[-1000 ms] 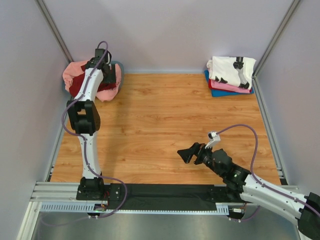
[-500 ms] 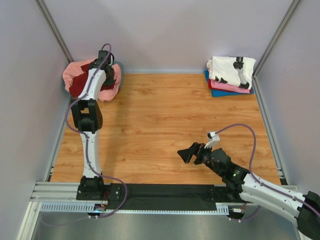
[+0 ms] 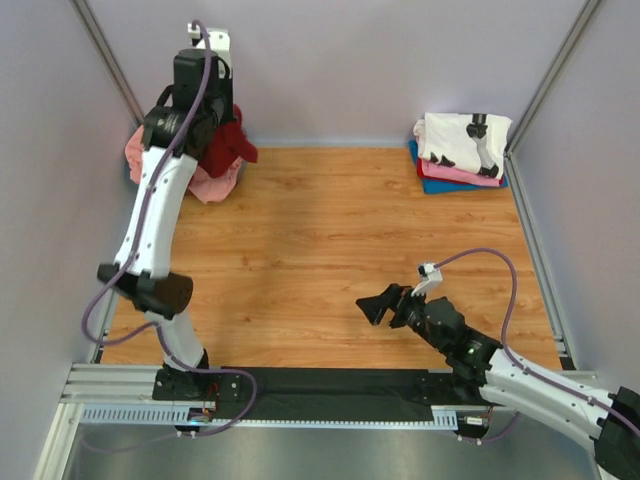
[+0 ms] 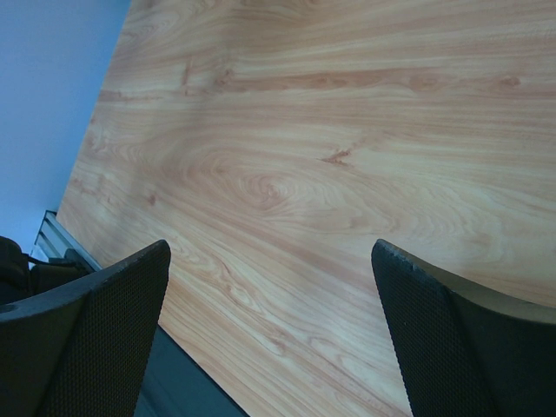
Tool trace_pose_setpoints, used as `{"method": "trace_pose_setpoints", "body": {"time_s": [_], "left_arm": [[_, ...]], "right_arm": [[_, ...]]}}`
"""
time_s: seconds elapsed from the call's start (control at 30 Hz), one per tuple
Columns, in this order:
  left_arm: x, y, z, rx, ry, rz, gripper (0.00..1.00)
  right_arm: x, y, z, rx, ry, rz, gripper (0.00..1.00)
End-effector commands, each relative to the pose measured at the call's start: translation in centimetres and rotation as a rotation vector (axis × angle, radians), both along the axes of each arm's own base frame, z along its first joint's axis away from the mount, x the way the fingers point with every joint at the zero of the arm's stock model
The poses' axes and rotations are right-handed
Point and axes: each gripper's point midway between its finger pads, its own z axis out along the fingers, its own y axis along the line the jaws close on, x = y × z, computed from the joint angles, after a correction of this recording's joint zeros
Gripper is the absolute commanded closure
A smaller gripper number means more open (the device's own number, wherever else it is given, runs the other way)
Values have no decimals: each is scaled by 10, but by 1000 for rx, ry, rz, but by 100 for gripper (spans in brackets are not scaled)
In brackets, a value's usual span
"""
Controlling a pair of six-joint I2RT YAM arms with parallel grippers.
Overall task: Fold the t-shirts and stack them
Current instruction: Grab the tshirt from the pile, then move the tshirt to the center of the board
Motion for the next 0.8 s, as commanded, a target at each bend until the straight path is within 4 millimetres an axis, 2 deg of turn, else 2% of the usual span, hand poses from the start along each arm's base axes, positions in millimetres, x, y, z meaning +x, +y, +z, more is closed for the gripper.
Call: {"method": "trace_pose_setpoints", "body": {"time_s": [0.0,0.03,0.07,0.1,0.13,0.17,0.2,0.23,0.27,0.3,0.33,0.37,0.4,0.43,0.5,0.53,0.57,0.6,0.67,0.7,0.77], "left_arm": [[-77,-5,79,-37,-172,-91,100],[-88,-14,65,-38,-116,-134,100],[-102,-17,62,-56,-96,-165,100],[-112,-36,51,-103,-46,-256,90],[-119,-48,14,-107,78,-312,80],[-136,-61,3,-141,122,-380,63],[-153,-85,-16,-205,203,-495,18],[-160,-95,-62,-209,334,-523,1],[-180,-103,-70,-224,359,-572,0],[-189,-105,-84,-247,393,-569,0],[-194,-103,-119,-246,457,-542,0],[-204,-93,-118,-273,422,-503,0],[-209,-86,-143,-270,459,-462,0],[-213,-80,-149,-278,456,-432,0],[-228,-74,-152,-319,439,-421,0],[-233,-74,-169,-330,472,-410,1],[-241,-76,-168,-377,475,-422,3],[-246,-80,-183,-392,506,-432,5],[-254,-83,-193,-422,527,-436,10],[-262,-88,-206,-407,558,-449,11],[-267,-91,-219,-382,586,-436,12]], "right_arm": [[7,-9,15,57,-33,-72,2],[7,-13,24,87,-52,-86,2],[11,-19,27,94,-60,-124,2],[9,-26,22,73,-29,-148,2],[9,-33,36,111,-53,-173,2],[9,-48,29,59,-31,-225,2],[8,-56,35,48,-37,-249,2],[7,-67,63,75,-71,-282,2],[4,-88,63,32,-72,-337,1],[1,-96,73,27,-92,-350,0],[-3,-108,100,34,-141,-358,0],[-8,-118,98,-16,-133,-368,0],[-10,-125,103,-18,-123,-391,0],[-11,-123,105,13,-98,-392,0],[-16,-108,106,-22,-60,-311,0],[-17,-104,99,-43,-18,-304,0],[-19,-102,95,-43,39,-311,0],[-17,-97,84,-100,89,-309,0],[-17,-93,75,-137,140,-311,2],[-14,-90,65,-189,175,-314,3],[-14,-87,56,-235,213,-312,4]]}}
